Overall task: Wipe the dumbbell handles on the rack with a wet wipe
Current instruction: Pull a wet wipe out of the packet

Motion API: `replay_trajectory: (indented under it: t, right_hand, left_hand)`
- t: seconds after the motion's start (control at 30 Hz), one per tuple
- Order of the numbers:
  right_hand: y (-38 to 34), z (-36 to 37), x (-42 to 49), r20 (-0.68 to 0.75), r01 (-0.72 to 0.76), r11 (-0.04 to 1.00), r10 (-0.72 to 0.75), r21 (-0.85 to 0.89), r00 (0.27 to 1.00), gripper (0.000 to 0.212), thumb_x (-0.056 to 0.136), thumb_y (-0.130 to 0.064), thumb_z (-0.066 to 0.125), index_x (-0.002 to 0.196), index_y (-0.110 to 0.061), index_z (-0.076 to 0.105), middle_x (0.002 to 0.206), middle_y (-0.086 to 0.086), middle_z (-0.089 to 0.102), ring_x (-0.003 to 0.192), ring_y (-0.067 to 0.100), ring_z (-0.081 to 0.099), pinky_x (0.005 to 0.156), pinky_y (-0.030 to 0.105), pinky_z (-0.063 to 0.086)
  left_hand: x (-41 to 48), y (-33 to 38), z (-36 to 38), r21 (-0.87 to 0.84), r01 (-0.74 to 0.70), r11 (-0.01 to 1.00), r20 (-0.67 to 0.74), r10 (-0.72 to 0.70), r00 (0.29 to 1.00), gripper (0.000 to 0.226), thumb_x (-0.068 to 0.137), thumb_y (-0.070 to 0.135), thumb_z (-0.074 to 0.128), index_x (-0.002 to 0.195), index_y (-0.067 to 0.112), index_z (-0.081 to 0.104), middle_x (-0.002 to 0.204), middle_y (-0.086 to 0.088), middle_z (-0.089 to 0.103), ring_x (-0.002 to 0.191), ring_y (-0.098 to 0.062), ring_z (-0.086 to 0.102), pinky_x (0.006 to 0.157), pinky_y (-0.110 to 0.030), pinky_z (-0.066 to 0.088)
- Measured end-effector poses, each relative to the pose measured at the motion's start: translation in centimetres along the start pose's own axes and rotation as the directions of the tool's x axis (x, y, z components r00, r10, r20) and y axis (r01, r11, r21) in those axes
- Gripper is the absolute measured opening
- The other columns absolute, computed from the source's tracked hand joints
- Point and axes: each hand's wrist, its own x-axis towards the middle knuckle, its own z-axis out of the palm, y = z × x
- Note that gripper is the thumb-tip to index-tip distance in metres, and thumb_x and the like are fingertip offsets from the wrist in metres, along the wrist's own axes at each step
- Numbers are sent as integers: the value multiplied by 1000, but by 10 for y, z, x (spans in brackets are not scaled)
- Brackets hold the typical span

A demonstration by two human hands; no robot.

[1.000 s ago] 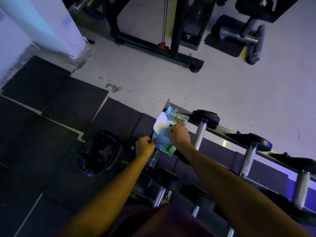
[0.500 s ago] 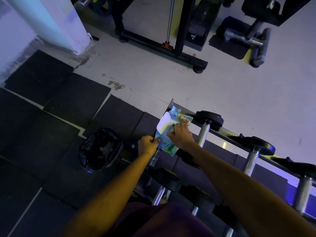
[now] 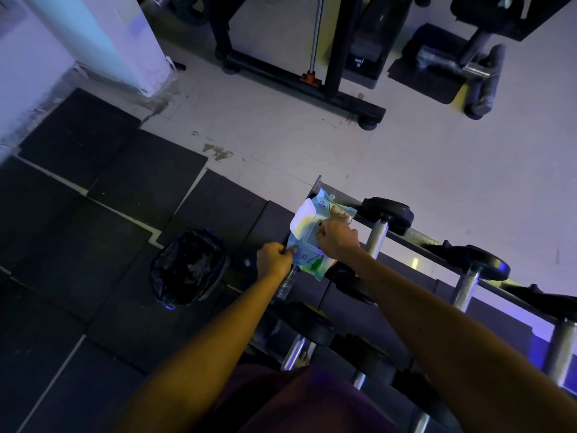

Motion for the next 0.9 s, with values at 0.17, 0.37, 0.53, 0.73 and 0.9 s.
replay_trajectory:
  t: [0.17, 0.37, 0.53, 0.73, 0.9]
  right_hand:
    - [3, -8, -3, 114, -36, 954, 1, 299, 993, 33, 101, -22, 35, 119, 1, 51, 118, 20, 50, 112, 31, 46, 95, 39, 36]
    - [6, -62, -43, 211, -199, -83, 177, 976, 961, 23, 97, -15, 33, 77, -12, 44, 84, 7, 51, 79, 21, 54, 73, 39, 50]
    - [48, -67, -89, 178, -118, -390, 121, 913, 977, 24, 92, -19, 36, 94, 2, 48, 103, 23, 62, 94, 30, 62, 83, 45, 53]
    - [81, -82, -128, 104, 51, -483, 289, 874, 952, 18, 78, -3, 47, 63, -13, 44, 55, 2, 46, 55, 17, 45, 67, 34, 45]
    - [98, -75, -137, -1, 82, -184, 405, 980, 914, 19, 94, -5, 51, 78, -11, 57, 64, 0, 61, 58, 15, 57, 65, 33, 45]
  left_hand:
    - [0, 4, -1, 19, 45, 999, -7, -45, 999, 56, 85, 29, 73, 45, 14, 35, 47, 1, 35, 44, -11, 33, 48, -28, 26]
    - [0, 6, 1, -11, 138, 990, -20, -138, 990, 42, 82, 38, 72, 55, 10, 55, 68, -15, 67, 67, -30, 66, 62, -36, 50]
    - [1, 6, -2, 45, 81, 996, -5, -81, 997, 53, 84, 35, 72, 45, 12, 45, 59, -17, 59, 62, -31, 64, 60, -38, 50]
    - [-5, 11, -2, 17, 128, 992, -31, -127, 991, 39, 85, 29, 71, 91, -8, 61, 99, -28, 65, 92, -38, 64, 72, -40, 49]
    - [-40, 32, 1, 3, 38, 999, -308, -36, 951, 35, 78, 10, 69, 102, -7, 50, 113, -21, 51, 108, -39, 49, 78, -38, 37]
